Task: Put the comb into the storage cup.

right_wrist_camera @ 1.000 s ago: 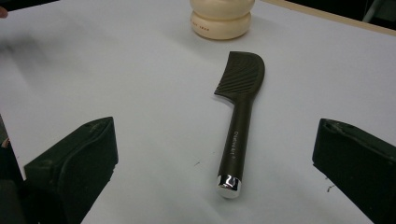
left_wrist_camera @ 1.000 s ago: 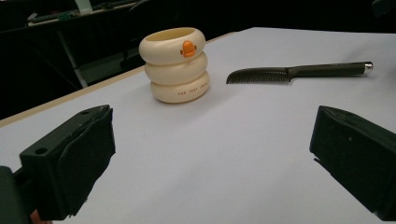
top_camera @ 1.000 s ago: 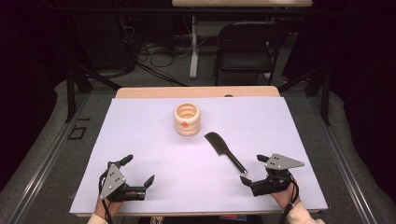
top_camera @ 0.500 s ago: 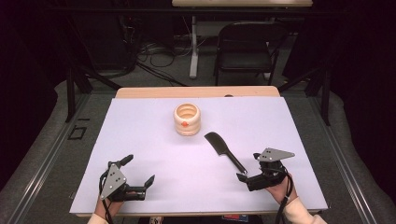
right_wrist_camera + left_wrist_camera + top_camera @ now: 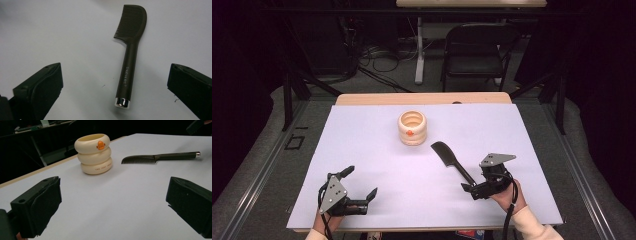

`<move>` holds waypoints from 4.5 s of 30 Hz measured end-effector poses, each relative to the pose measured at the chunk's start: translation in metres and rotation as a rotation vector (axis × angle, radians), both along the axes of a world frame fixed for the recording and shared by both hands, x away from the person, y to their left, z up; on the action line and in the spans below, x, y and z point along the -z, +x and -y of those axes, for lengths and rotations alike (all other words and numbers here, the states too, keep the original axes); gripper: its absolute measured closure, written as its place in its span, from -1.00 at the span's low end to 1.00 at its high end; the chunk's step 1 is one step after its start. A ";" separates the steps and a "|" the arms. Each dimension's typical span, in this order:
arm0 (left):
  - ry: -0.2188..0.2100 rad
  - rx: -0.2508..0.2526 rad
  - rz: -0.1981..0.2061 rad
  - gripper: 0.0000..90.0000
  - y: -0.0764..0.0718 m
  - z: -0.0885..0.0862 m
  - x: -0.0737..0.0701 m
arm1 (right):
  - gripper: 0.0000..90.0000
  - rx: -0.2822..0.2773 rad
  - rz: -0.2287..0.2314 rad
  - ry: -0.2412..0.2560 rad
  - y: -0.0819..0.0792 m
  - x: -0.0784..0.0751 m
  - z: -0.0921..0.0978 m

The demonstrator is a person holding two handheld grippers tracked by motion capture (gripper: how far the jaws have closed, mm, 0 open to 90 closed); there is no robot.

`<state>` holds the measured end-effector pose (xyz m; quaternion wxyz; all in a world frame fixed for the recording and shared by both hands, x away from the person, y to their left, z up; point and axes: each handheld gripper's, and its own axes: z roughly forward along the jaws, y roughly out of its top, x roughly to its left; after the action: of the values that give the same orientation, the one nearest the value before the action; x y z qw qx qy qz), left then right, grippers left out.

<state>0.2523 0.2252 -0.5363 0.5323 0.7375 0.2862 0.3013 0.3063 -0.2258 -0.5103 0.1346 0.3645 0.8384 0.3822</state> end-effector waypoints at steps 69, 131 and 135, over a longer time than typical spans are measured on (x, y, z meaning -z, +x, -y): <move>-0.001 0.008 -0.014 -1.00 -0.001 0.001 0.000 | 0.12 0.040 -0.294 -0.444 0.085 -0.002 -0.070; 0.009 0.010 -0.026 -1.00 0.000 0.002 0.002 | 0.61 0.097 -0.258 -0.249 0.074 -0.014 -0.035; 0.013 0.011 -0.024 -1.00 -0.001 0.002 0.001 | 0.61 0.111 -0.250 -0.237 0.072 -0.015 -0.032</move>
<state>0.2514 0.2232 -0.5373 0.5259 0.7460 0.2864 0.2915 0.3787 -0.1939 -0.4950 0.0920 0.4364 0.8664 0.2244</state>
